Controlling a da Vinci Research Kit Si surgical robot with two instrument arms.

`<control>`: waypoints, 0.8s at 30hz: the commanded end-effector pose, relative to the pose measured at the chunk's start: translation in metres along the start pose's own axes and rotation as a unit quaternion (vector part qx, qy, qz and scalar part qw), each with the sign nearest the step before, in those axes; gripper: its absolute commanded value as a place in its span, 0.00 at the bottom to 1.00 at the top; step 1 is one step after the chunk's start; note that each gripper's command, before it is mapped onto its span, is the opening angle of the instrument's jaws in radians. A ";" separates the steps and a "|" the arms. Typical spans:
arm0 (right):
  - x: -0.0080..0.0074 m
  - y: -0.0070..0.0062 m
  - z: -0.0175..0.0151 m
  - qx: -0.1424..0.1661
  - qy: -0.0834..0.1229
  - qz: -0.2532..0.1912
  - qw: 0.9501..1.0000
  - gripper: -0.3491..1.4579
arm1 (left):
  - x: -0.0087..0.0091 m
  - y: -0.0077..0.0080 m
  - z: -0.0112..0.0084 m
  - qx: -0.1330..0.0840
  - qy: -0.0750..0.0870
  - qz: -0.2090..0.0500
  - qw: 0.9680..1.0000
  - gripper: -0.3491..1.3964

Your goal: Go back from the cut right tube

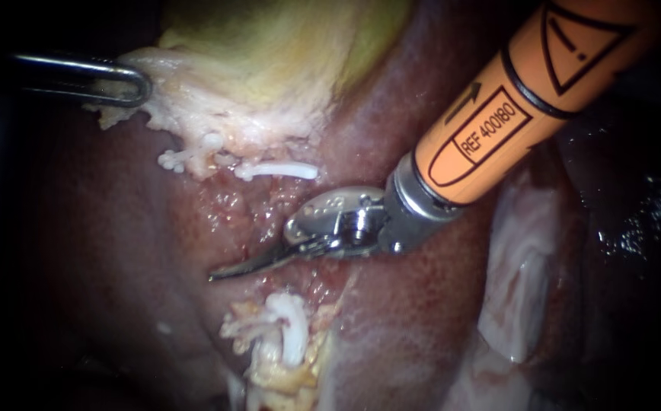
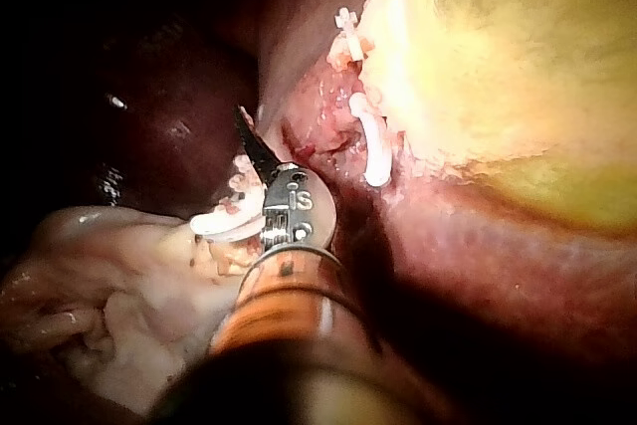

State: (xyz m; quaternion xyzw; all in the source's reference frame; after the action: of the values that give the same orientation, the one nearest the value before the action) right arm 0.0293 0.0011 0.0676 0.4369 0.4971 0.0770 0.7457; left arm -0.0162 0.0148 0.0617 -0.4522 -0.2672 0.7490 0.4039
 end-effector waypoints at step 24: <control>-0.0016 -0.0003 -0.0018 -0.147 0.043 -0.062 0.986 0.99 | -0.0001 0.0000 -0.0003 -0.001 0.000 0.000 1.000 0.00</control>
State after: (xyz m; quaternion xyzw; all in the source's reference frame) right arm 0.0265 0.0008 0.0681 0.2738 0.5397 0.1164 0.7876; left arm -0.0159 0.0147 0.0616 -0.4523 -0.2675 0.7492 0.4032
